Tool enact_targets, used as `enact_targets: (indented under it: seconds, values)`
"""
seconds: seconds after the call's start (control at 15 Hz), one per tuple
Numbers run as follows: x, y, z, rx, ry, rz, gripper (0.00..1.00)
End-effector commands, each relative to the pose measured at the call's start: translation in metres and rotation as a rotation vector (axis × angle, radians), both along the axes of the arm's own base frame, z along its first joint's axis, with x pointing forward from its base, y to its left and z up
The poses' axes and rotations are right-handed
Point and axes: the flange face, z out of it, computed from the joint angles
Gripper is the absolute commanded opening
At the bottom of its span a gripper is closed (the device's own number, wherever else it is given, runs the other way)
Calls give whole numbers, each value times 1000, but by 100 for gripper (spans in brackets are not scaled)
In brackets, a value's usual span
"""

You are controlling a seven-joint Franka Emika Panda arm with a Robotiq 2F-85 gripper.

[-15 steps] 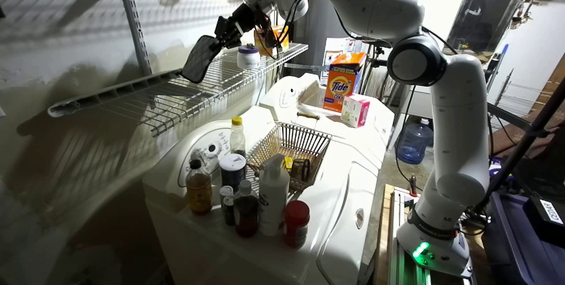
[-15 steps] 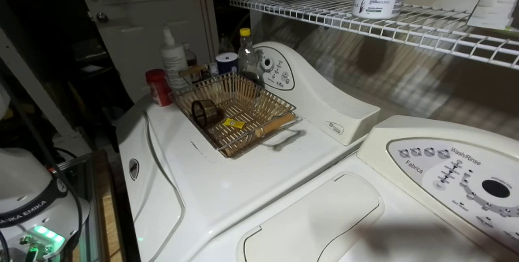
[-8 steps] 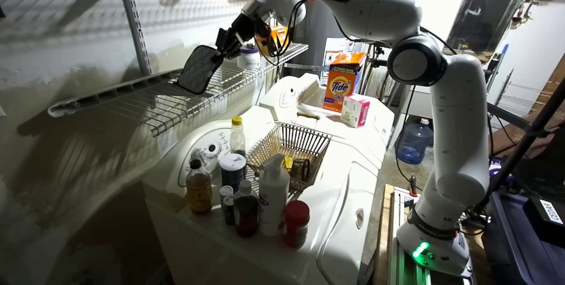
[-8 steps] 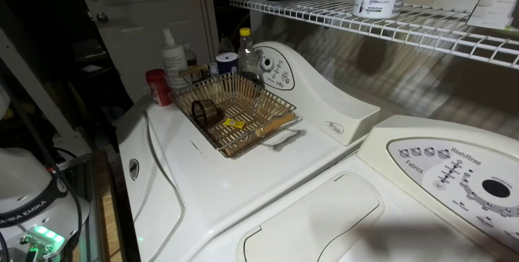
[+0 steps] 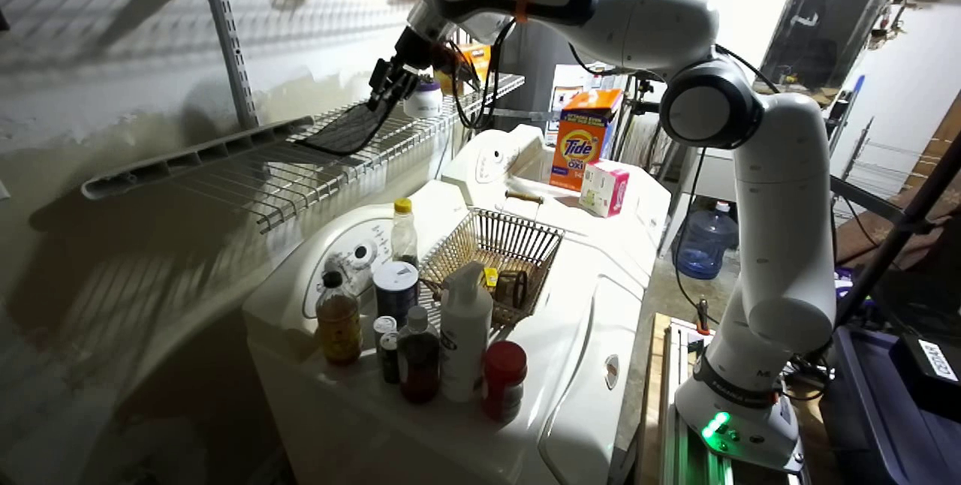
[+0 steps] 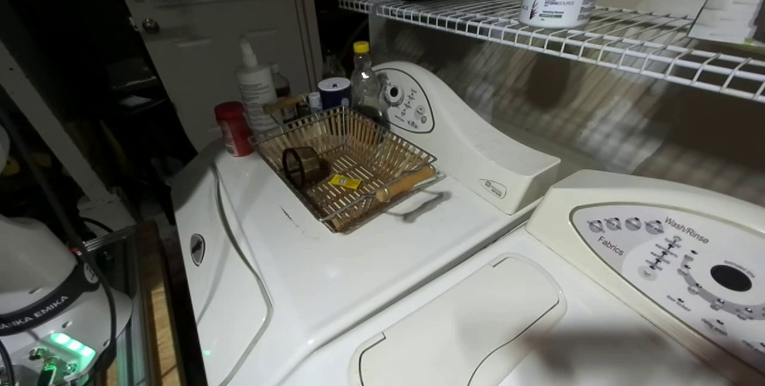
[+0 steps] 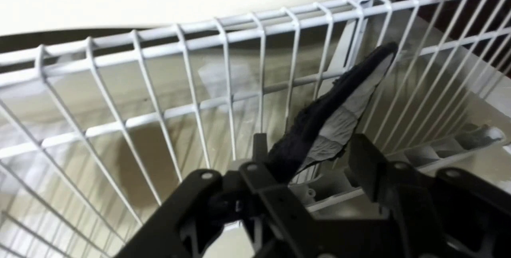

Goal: Remove the grey potholder from the spaces of the rack

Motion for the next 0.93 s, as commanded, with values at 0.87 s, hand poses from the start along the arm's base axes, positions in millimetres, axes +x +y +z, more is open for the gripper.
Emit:
enact_targets:
  seconds: [0.87]
  values:
    - [-53,47,60,-541,-103,-7,100]
